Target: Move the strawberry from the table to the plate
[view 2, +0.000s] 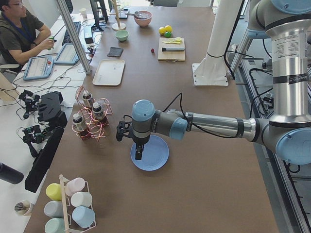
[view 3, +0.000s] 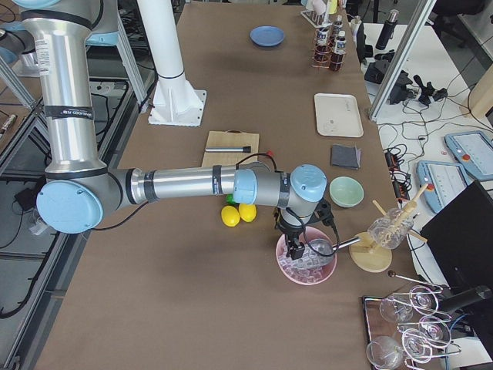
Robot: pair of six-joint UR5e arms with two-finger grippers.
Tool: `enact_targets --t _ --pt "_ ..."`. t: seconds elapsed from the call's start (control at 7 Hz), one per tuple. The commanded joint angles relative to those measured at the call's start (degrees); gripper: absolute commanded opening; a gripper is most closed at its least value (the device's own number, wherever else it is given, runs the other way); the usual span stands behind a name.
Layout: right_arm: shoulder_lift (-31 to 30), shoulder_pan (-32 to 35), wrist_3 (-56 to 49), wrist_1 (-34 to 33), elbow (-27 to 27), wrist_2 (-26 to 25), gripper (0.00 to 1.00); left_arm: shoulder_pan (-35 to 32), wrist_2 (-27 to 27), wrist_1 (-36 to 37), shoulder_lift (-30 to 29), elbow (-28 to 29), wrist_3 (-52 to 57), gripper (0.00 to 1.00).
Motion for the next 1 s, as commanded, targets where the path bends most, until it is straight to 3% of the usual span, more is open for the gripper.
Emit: enact_targets --t 0.0,0.86 --pt "-0.07 0.00 0.07 0.00 0.14 -0.02 1.00 -0.10 -1.85 -3.03 2.00 0.49 5.66 0.98" --pt "-0.33 0.00 -0.02 0.00 0.05 0.33 1.00 -0.28 -3.36 -3.29 1.38 2.43 5.57 0.97"
